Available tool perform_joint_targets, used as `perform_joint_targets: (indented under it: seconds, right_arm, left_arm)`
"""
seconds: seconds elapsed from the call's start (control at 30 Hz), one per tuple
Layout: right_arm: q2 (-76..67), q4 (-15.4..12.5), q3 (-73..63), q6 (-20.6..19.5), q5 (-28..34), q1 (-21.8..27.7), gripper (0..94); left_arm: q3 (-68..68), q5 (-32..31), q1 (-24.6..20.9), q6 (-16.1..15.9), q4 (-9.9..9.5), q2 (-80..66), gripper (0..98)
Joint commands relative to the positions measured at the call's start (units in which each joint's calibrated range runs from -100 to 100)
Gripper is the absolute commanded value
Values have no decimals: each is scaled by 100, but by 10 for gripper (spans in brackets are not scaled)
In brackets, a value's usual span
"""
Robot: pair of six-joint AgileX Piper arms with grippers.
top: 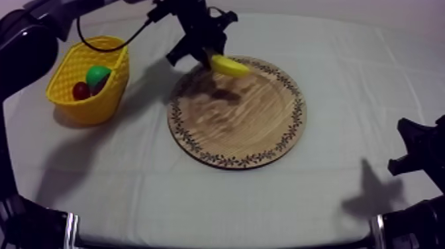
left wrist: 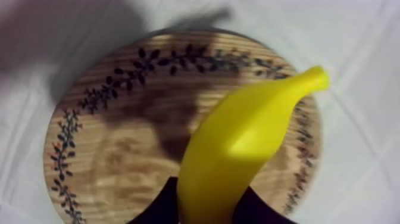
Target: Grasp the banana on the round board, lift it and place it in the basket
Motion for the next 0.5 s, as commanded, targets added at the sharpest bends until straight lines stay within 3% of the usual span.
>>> perform_joint_targets:
  seconds: [0.0, 0.47]
  right_arm:
    - [0, -2, 5, 2, 3, 0, 3]
    - [0, -2, 5, 2, 3, 0, 3]
  left_arm:
    - [-12, 23, 3, 14, 6, -187, 112]
    - [87, 412, 13, 7, -53, -884, 108]
